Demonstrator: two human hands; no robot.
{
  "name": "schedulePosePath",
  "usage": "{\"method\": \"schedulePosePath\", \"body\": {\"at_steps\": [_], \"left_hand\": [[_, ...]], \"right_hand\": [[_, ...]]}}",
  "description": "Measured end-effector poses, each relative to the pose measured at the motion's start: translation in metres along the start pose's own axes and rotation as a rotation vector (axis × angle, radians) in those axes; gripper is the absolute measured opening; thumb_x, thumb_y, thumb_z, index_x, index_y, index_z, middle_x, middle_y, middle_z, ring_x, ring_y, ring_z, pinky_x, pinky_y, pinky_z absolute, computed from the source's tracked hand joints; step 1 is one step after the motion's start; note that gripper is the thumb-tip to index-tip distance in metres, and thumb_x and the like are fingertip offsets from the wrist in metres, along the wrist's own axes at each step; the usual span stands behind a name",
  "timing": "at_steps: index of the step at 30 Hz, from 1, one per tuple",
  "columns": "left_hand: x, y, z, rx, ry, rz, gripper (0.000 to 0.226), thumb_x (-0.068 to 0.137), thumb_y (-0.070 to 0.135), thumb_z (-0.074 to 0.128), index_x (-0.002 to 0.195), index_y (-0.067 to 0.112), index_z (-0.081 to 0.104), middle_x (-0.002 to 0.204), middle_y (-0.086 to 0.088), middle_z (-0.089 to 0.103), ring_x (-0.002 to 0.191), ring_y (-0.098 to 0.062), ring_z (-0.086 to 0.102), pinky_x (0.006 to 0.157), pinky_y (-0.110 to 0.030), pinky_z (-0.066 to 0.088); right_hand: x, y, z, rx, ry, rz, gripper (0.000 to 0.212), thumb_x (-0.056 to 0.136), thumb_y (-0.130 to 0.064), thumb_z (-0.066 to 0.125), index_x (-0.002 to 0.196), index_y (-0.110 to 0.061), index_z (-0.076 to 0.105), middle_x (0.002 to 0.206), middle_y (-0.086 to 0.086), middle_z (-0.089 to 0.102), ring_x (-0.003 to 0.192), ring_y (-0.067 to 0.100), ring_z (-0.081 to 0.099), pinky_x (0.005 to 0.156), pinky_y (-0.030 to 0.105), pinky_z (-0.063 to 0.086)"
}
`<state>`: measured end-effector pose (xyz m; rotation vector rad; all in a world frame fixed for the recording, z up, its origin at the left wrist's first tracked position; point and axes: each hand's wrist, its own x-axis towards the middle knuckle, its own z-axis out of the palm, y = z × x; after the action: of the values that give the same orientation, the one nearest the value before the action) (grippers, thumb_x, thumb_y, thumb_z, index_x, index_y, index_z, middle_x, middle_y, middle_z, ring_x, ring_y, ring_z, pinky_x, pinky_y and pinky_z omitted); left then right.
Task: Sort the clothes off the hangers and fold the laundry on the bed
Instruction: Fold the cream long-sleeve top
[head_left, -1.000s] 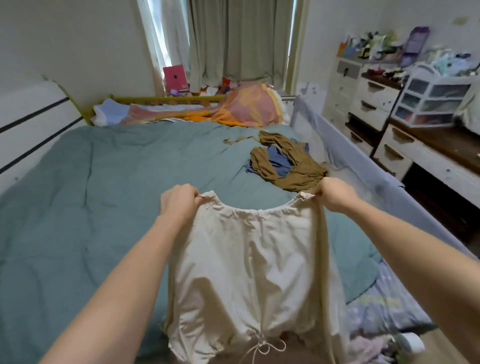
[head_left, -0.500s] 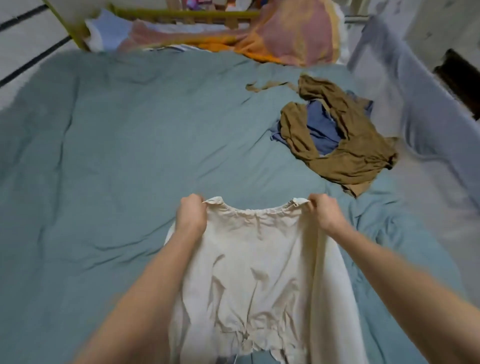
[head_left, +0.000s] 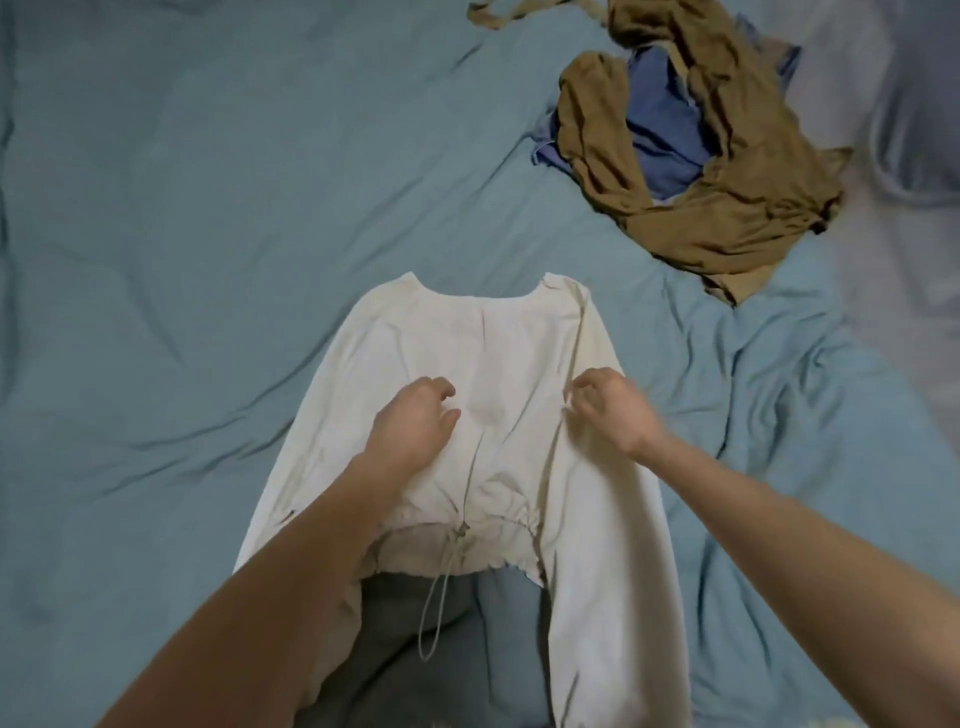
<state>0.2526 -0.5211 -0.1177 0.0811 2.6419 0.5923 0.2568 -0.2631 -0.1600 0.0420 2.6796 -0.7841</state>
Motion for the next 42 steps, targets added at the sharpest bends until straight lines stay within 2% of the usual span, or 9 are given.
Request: {"method": "schedulePosePath", "body": {"at_steps": [8, 11, 15, 17, 20, 24, 29, 35, 42], "left_hand": [[-0.070, -0.003, 0.047, -0.062, -0.034, 0.060, 0.028, 0.094, 0.024, 0.055, 0.120, 0.017, 0.062, 0.119, 0.000, 0.065, 0.112, -0.020, 0.057, 0.092, -0.032, 0.046], [-0.097, -0.003, 0.069, -0.060, -0.055, 0.122, 0.028, 0.094, 0.024, 0.056, 0.119, 0.014, 0.062, 0.120, -0.003, 0.064, 0.113, -0.022, 0.057, 0.093, -0.033, 0.046], [-0.118, -0.005, 0.091, -0.044, -0.090, 0.207, 0.028, 0.093, 0.025, 0.056, 0.118, 0.012, 0.063, 0.121, -0.008, 0.063, 0.113, -0.025, 0.056, 0.095, -0.036, 0.046], [-0.119, -0.007, 0.097, -0.031, -0.095, 0.225, 0.029, 0.093, 0.025, 0.057, 0.118, 0.013, 0.063, 0.122, -0.008, 0.063, 0.114, -0.025, 0.057, 0.096, -0.039, 0.046], [-0.115, -0.006, 0.103, -0.002, -0.099, 0.227, 0.029, 0.093, 0.025, 0.057, 0.118, 0.012, 0.063, 0.121, -0.007, 0.064, 0.114, -0.026, 0.057, 0.096, -0.040, 0.046], [-0.105, 0.017, 0.111, 0.025, -0.126, 0.247, 0.030, 0.093, 0.023, 0.057, 0.119, 0.009, 0.063, 0.120, -0.011, 0.063, 0.114, -0.028, 0.057, 0.096, -0.036, 0.045], [-0.084, 0.086, 0.117, 0.023, -0.119, 0.275, 0.036, 0.094, 0.022, 0.055, 0.128, 0.009, 0.057, 0.129, -0.013, 0.057, 0.120, -0.028, 0.052, 0.100, -0.033, 0.039], [-0.051, 0.179, 0.129, 0.037, -0.146, 0.300, 0.039, 0.096, 0.023, 0.052, 0.133, 0.010, 0.052, 0.137, -0.012, 0.051, 0.127, -0.027, 0.046, 0.105, -0.033, 0.036], [-0.028, 0.254, 0.159, 0.070, -0.206, 0.363, 0.046, 0.096, 0.024, 0.054, 0.139, 0.010, 0.046, 0.143, -0.010, 0.046, 0.131, -0.025, 0.042, 0.106, -0.028, 0.030]], "right_hand": [[-0.137, -0.013, 0.031, -0.258, 0.095, 0.018, 0.041, 0.087, -0.045, 0.062, 0.111, -0.013, 0.055, 0.110, 0.006, 0.054, 0.106, 0.026, 0.050, 0.083, 0.037, 0.040], [-0.203, -0.027, 0.074, -0.383, -0.067, 0.081, 0.071, 0.077, -0.063, 0.060, 0.128, -0.018, 0.040, 0.130, 0.004, 0.042, 0.123, 0.027, 0.040, 0.093, 0.038, 0.040], [-0.246, -0.011, 0.121, -0.667, -0.479, -0.216, 0.095, 0.081, -0.051, 0.062, 0.152, -0.028, 0.002, 0.159, 0.007, -0.019, 0.146, 0.031, -0.013, 0.113, 0.047, 0.019], [-0.248, 0.013, 0.129, -0.849, -0.510, -0.389, 0.081, 0.083, -0.042, 0.062, 0.150, -0.028, 0.019, 0.160, 0.010, -0.010, 0.147, 0.032, -0.010, 0.116, 0.049, 0.013], [-0.240, 0.049, 0.127, -0.958, -0.329, -0.536, 0.022, 0.082, -0.028, 0.055, 0.100, -0.026, 0.067, 0.121, 0.004, 0.064, 0.126, 0.024, 0.051, 0.097, 0.037, 0.035], [-0.222, 0.068, 0.081, -0.755, -0.123, -0.403, 0.008, 0.067, -0.020, 0.068, 0.072, -0.020, 0.062, 0.060, -0.001, 0.061, 0.062, 0.018, 0.064, 0.061, 0.031, 0.037], [-0.210, 0.127, -0.018, -0.382, 0.172, -0.020, 0.010, 0.093, -0.019, 0.049, 0.101, -0.014, 0.051, 0.098, 0.011, 0.061, 0.090, 0.034, 0.060, 0.065, 0.037, 0.042], [-0.192, 0.211, -0.114, 0.134, 0.640, 0.368, 0.012, 0.090, -0.014, 0.049, 0.081, -0.007, 0.053, 0.076, 0.019, 0.058, 0.073, 0.033, 0.055, 0.062, 0.035, 0.035], [-0.193, 0.251, -0.149, 0.278, 0.826, 0.732, 0.033, 0.090, -0.007, 0.046, 0.123, 0.000, 0.048, 0.125, 0.021, 0.054, 0.115, 0.037, 0.051, 0.092, 0.038, 0.038]]}}
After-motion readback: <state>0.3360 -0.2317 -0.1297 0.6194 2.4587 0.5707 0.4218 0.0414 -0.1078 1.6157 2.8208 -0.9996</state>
